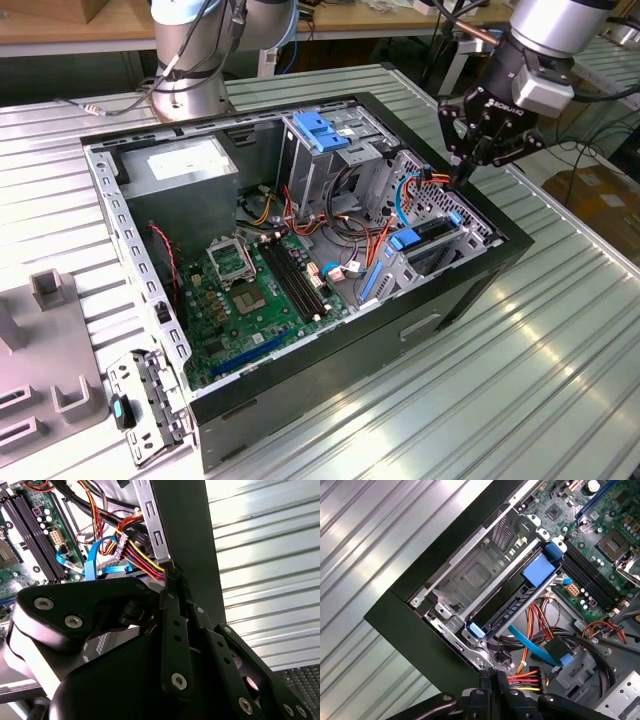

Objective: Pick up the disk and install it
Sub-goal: 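Insert the first disk wire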

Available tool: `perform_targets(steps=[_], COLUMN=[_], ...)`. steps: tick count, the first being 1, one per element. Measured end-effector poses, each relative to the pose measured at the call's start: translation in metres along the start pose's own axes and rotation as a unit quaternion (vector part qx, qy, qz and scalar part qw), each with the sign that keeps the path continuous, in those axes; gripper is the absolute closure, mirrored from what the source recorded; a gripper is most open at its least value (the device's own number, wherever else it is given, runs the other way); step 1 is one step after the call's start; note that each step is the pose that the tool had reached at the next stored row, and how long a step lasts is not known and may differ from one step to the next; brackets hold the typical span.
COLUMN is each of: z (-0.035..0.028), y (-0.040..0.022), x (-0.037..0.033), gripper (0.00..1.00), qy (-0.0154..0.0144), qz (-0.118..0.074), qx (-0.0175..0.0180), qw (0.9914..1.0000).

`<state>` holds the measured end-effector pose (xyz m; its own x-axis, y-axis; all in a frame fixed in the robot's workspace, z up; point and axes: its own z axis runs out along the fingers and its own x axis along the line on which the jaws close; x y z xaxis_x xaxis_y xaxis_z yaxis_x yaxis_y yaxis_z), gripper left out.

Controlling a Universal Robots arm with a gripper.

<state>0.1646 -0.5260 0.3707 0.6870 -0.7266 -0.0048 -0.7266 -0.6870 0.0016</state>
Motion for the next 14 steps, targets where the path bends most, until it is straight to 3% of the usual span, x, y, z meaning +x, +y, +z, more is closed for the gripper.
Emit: perform_targets(steps=[4, 14], z=[0.0005, 0.0013], y=[0.0006, 0.0030], x=[-0.0006, -0.0028], gripper=[0.83, 0.83], qy=[0.0000, -0.0001], qz=[0.025, 0.062], qx=[0.0001, 0.0003], qw=[0.99968, 0.99805])
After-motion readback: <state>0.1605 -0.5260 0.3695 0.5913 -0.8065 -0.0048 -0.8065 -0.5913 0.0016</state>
